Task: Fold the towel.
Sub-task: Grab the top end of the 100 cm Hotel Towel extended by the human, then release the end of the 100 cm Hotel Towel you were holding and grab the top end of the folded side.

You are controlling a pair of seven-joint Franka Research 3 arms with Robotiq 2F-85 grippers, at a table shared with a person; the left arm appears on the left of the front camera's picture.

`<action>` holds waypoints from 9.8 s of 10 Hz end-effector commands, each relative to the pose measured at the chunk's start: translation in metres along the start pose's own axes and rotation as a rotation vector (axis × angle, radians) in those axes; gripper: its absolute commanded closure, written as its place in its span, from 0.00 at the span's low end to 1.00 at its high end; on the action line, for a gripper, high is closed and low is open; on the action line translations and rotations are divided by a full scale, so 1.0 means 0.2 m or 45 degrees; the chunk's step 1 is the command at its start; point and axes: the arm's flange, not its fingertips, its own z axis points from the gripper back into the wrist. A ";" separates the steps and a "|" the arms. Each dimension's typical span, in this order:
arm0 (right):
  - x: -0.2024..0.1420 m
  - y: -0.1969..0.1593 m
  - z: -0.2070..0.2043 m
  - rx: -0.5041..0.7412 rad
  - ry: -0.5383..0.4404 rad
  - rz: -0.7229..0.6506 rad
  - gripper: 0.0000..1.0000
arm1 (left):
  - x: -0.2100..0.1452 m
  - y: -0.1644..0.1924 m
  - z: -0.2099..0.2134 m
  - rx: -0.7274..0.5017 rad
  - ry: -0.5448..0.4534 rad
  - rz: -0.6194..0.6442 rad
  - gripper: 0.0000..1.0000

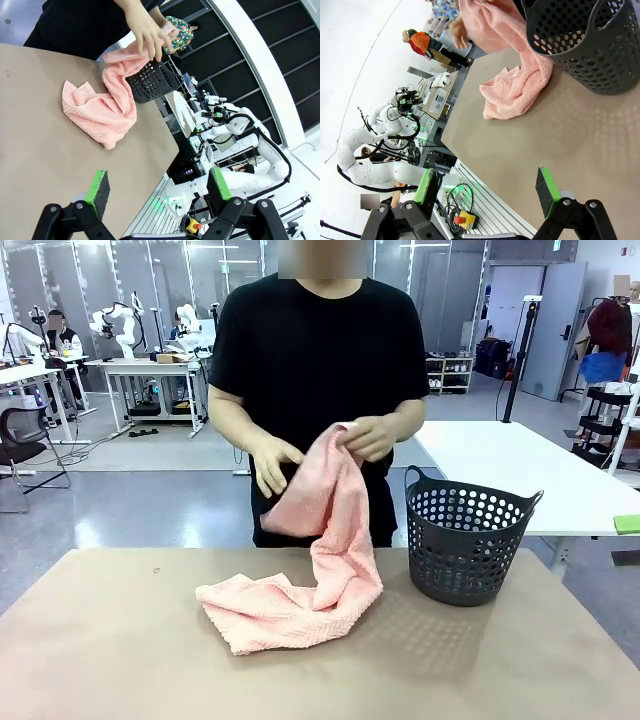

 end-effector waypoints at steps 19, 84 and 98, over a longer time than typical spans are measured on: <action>0.01 0.00 0.00 0.017 -0.014 0.026 0.00 | 0.01 0.01 0.00 -0.024 -0.012 -0.009 0.00; 0.59 1.12 -1.70 -0.664 1.189 1.813 1.00 | 0.52 -1.16 -2.04 0.527 1.508 -1.705 1.00; 0.59 1.12 -1.70 -0.664 1.189 1.813 1.00 | 0.52 -1.16 -2.04 0.527 1.508 -1.705 1.00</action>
